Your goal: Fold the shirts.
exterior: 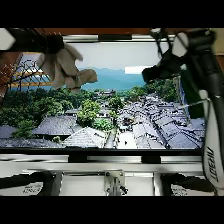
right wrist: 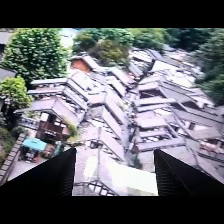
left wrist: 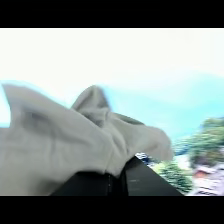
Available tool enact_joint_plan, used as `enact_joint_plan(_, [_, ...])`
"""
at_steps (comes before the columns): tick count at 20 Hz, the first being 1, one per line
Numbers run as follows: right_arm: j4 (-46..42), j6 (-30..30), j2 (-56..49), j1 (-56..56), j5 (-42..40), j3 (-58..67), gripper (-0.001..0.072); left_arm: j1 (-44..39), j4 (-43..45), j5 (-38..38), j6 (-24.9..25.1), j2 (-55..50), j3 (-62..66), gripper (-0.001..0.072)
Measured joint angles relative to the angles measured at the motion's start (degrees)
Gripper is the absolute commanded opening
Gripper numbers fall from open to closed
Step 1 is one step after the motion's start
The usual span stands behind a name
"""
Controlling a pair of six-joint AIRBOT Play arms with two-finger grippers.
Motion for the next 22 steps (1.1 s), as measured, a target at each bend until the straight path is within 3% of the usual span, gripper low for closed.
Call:
enact_joint_plan(5, [-3.06, 2.82, 14.64, 0.0, 4.42, 0.07, 0.0592, -15.23, 0.61, -8.2, -1.99, 14.97, -5.53, 0.0029])
enact_joint_plan(11, [3.02, 7.37, 24.5, 0.04, 8.33, -5.81, 0.0592, -31.93, 6.67, -10.34, -9.38, 19.45, -30.16, 0.0031])
enact_joint_plan(12, [3.72, 7.61, 25.53, 0.04, 8.61, -8.74, 0.0592, -33.03, 8.28, -10.34, -11.65, 19.71, -34.58, 0.0065])
enact_joint_plan(13, [4.33, 7.89, 26.43, 0.04, 8.55, -12.41, 0.0592, -33.7, 9.49, -10.27, -14.05, 19.85, -38.36, 0.0273])
enact_joint_plan(14, [4.85, 8.11, 26.97, 0.04, 8.15, -16.13, 0.0592, -34.01, 10.27, -10.29, -16.09, 19.91, -41.18, 0.0586])
enact_joint_plan(15, [5.31, 8.33, 27.36, 0.04, 7.02, -20.24, 0.0592, -34.12, 10.88, -10.32, -17.99, 20.06, -43.3, 0.072])
enact_joint_plan(19, [7.58, 8.22, 27.76, 0.04, 2.32, -33.75, 0.0592, -32.24, 12.31, -12.39, -20.83, 20.74, -45.42, 0.072])
enact_joint_plan(22, [8.0, 5.73, 27.63, 0.0, 0.44, -40.15, 0.0592, -28.11, 12.98, -17.86, -17.51, 22.43, -45.09, 0.072])
